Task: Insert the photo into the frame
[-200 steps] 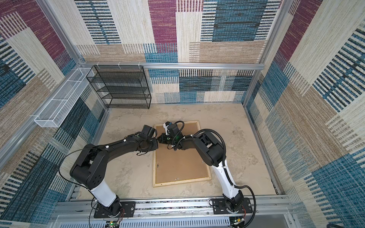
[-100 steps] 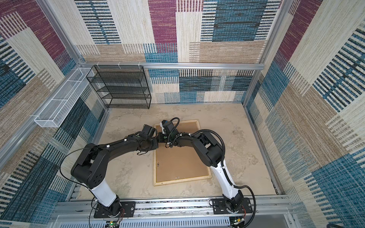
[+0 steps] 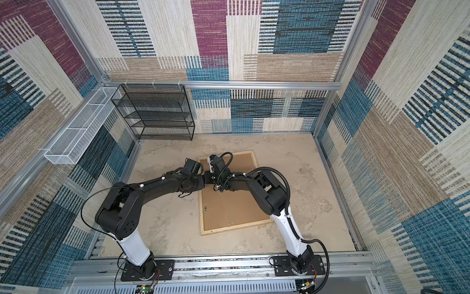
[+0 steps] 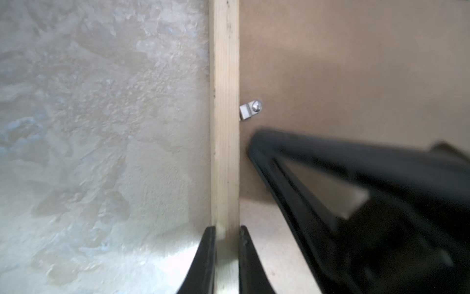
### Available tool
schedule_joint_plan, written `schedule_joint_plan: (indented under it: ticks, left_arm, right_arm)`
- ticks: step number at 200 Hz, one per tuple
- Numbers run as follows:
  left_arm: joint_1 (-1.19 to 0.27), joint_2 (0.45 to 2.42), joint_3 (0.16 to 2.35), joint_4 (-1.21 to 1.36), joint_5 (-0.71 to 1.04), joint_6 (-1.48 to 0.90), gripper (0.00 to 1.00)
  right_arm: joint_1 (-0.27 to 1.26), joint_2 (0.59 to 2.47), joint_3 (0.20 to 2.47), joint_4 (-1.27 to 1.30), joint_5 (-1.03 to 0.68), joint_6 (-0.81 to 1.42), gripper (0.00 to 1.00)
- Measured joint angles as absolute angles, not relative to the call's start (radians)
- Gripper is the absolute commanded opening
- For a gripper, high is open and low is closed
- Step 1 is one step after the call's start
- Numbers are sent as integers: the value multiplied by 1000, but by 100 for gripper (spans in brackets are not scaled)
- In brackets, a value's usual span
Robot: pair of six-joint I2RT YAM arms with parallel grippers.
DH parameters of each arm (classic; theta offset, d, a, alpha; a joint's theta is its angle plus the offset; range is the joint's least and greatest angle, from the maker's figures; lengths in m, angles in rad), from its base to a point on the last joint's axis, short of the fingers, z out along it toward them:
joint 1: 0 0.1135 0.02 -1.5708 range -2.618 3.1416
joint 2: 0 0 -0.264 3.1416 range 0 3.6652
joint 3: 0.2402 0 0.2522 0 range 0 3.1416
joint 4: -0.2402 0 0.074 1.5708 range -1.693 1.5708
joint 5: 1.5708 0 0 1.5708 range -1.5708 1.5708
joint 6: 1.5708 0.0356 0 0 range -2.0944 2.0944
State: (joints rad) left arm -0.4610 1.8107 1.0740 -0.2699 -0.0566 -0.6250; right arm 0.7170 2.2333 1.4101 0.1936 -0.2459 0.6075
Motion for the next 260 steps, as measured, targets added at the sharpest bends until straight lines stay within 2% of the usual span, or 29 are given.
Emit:
schedule_joint_plan:
  ticks: [74,102,131,156,199,260]
  left_arm:
    - [-444,1915,1202,-239,-20,-624,0]
    - [-441,1917,1220,-247,-14,-617,27]
    - [-439,1872,1205,-313,6,-612,33]
    - [-446,1789,1186,-348,7,-603,34]
    - [-478,1664,1079,-424,27,-601,23]
    - [-586,1569,932,-442,82,-628,22]
  right_arm:
    - [714,2019,1234,78,-198,549,0]
    - [715,1962,1157,54,-187,540,0]
    - [715,1893,1074,39,-187,534,0]
    - [716,1848,1013,40,-192,534,0]
    - [723,1832,963,43,-245,534,0]
    - [789,1844,955,49,-313,535,0]
